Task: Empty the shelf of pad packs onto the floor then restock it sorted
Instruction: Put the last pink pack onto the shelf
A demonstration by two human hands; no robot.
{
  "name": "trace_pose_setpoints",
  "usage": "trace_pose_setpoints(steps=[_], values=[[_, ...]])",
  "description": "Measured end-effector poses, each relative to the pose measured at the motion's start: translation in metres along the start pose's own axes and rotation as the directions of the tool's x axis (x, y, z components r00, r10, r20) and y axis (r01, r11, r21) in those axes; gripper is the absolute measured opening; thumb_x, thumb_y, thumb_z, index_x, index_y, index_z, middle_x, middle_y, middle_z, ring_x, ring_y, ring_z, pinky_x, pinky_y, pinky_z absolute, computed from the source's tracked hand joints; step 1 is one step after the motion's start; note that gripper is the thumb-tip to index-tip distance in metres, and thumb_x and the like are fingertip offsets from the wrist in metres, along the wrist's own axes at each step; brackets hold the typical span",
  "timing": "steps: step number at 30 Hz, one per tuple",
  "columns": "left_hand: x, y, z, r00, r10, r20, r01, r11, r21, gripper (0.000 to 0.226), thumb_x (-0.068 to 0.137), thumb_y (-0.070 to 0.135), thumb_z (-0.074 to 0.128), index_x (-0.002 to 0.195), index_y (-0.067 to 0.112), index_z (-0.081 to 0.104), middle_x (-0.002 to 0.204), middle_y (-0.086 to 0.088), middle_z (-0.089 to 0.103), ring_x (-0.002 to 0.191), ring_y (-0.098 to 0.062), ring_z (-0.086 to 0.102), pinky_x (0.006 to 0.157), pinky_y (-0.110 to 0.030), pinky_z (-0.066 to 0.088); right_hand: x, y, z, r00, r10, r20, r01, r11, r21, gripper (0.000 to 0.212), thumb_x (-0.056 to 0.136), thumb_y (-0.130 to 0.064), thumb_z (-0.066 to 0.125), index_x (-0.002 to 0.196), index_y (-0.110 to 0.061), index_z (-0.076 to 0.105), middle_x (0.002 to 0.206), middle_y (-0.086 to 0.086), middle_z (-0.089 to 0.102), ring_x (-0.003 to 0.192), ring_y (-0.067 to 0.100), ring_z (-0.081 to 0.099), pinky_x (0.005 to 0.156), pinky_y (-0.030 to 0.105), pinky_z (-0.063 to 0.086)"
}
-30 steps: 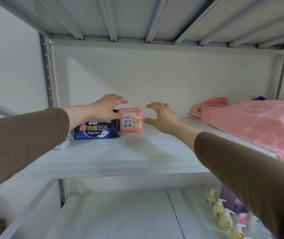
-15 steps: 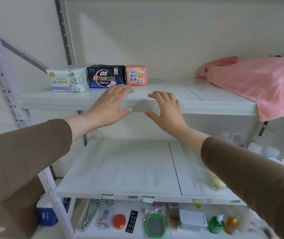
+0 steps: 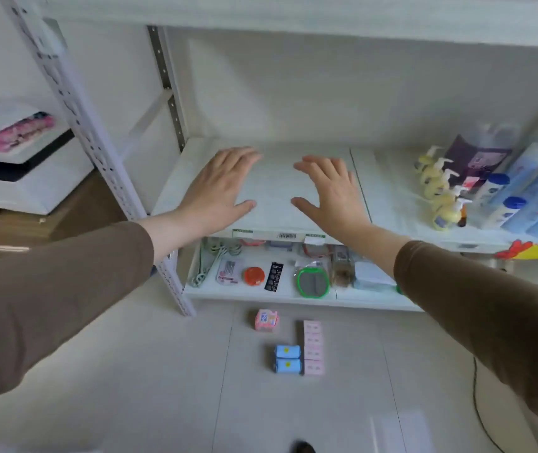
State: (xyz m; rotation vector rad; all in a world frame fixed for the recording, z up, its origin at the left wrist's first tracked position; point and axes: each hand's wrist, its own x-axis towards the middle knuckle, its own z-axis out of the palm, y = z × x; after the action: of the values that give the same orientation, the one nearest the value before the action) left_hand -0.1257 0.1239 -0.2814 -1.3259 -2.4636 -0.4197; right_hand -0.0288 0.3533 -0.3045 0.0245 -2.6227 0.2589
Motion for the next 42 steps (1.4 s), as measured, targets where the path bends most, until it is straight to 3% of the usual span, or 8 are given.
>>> trace_pose_setpoints(steps=[5,10,16,23,27,33,42], values=[[-0.081,-0.027,0.064,0.987,-0.020,0.158,0.035,0.995,-0.094,0.078,0.086,0.035,0.068,0.150,0.018,0.027,0.155,0.000,0.027,0.143,-0.019,0.022,0.119,-0.028,0.010,-0.056,-0.027,0.078,0.985,0.109,0.135,-0.113,0.993,0.025,0.059,0.085,-0.039,0.068,0.139,-0.026,0.047,0.145,-0.003,0.044,0.131,0.025,0.035,0.101,0.044,0.037],[-0.143,-0.049,0.134,0.963,-0.006,0.271,0.050,0.987,-0.153,0.081,0.083,0.033,0.070,0.151,0.018,0.028,0.155,0.000,0.028,0.141,-0.022,0.023,0.120,-0.031,0.013,-0.115,-0.037,0.146,0.943,0.240,0.230,-0.247,0.969,0.000,0.056,0.085,-0.035,0.070,0.135,-0.023,0.050,0.139,-0.001,0.048,0.123,0.027,0.040,0.099,0.044,0.040],[-0.198,-0.070,0.224,0.908,0.008,0.420,0.060,0.987,-0.148,0.078,0.080,0.031,0.070,0.147,0.015,0.034,0.151,-0.003,0.033,0.140,-0.023,0.029,0.119,-0.033,0.022,-0.174,-0.027,0.228,0.857,0.349,0.380,-0.389,0.921,0.030,0.054,0.088,-0.034,0.068,0.137,-0.022,0.049,0.138,-0.001,0.048,0.125,0.027,0.041,0.101,0.042,0.039],[-0.247,-0.093,0.340,0.822,-0.129,0.555,0.242,0.961,-0.135,0.078,0.080,0.030,0.072,0.147,0.011,0.036,0.149,-0.004,0.038,0.139,-0.023,0.032,0.118,-0.030,0.023,-0.232,-0.012,0.337,0.703,0.512,0.493,-0.575,0.817,-0.028,0.052,0.087,-0.030,0.067,0.135,-0.022,0.049,0.135,-0.001,0.050,0.123,0.027,0.041,0.097,0.039,0.038],[-0.263,-0.105,0.408,0.788,-0.169,0.592,0.310,0.939,-0.146,0.078,0.080,0.028,0.072,0.147,0.011,0.035,0.150,-0.003,0.037,0.139,-0.022,0.032,0.117,-0.029,0.024,-0.259,-0.006,0.405,0.622,0.573,0.534,-0.652,0.756,-0.052,0.049,0.091,-0.028,0.064,0.137,-0.025,0.048,0.136,-0.005,0.048,0.124,0.023,0.041,0.096,0.035,0.038],[-0.283,-0.131,0.531,0.767,-0.145,0.625,0.305,0.940,-0.155,0.087,0.081,0.036,0.071,0.152,0.011,0.027,0.155,-0.004,0.031,0.142,-0.022,0.027,0.119,-0.029,0.022,-0.289,0.022,0.522,0.535,0.570,0.623,-0.695,0.717,-0.058,0.068,0.086,-0.034,0.070,0.146,-0.025,0.039,0.146,-0.007,0.041,0.131,0.023,0.037,0.107,0.035,0.037],[-0.294,-0.166,0.699,0.773,-0.136,0.620,0.309,0.934,-0.181,0.093,0.079,0.038,0.073,0.152,0.012,0.022,0.155,-0.002,0.027,0.143,-0.022,0.024,0.118,-0.029,0.024,-0.313,0.085,0.688,0.517,0.573,0.636,-0.682,0.725,-0.100,0.088,0.085,-0.037,0.074,0.155,-0.024,0.022,0.161,-0.001,0.023,0.141,0.028,0.028,0.114,0.038,0.029]])
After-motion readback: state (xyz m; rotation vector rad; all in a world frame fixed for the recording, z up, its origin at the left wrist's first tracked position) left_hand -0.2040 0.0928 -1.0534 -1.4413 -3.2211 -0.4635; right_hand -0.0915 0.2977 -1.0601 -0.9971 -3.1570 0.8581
